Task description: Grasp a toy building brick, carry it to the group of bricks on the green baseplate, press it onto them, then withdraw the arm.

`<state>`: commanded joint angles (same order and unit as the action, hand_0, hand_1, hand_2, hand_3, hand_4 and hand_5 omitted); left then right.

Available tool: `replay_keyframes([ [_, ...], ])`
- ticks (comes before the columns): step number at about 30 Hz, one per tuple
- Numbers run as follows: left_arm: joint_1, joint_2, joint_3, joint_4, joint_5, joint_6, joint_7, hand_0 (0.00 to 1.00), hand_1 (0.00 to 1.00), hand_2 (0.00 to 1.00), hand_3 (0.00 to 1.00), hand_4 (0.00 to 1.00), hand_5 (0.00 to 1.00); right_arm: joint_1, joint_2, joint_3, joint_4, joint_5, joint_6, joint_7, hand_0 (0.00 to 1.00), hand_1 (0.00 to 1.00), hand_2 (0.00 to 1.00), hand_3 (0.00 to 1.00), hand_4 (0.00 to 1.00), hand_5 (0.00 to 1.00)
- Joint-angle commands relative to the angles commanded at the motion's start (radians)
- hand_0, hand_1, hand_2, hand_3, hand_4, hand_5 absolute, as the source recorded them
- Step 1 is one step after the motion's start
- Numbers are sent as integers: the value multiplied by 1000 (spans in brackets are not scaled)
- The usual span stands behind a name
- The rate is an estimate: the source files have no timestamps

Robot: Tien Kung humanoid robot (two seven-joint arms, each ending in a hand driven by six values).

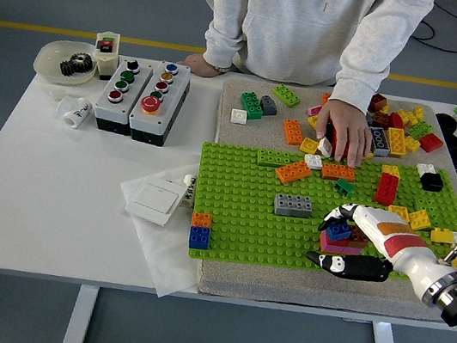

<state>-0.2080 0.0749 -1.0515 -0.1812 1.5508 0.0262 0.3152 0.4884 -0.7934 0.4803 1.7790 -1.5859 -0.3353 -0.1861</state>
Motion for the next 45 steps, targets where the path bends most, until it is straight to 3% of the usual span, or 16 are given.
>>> replay_keyframes([
  [45, 7, -3, -5, -2, 12, -4, 5, 779, 756, 789, 591, 620, 617, -19, 17, 19, 0, 23, -1, 3, 707, 670, 714, 578, 895, 639],
])
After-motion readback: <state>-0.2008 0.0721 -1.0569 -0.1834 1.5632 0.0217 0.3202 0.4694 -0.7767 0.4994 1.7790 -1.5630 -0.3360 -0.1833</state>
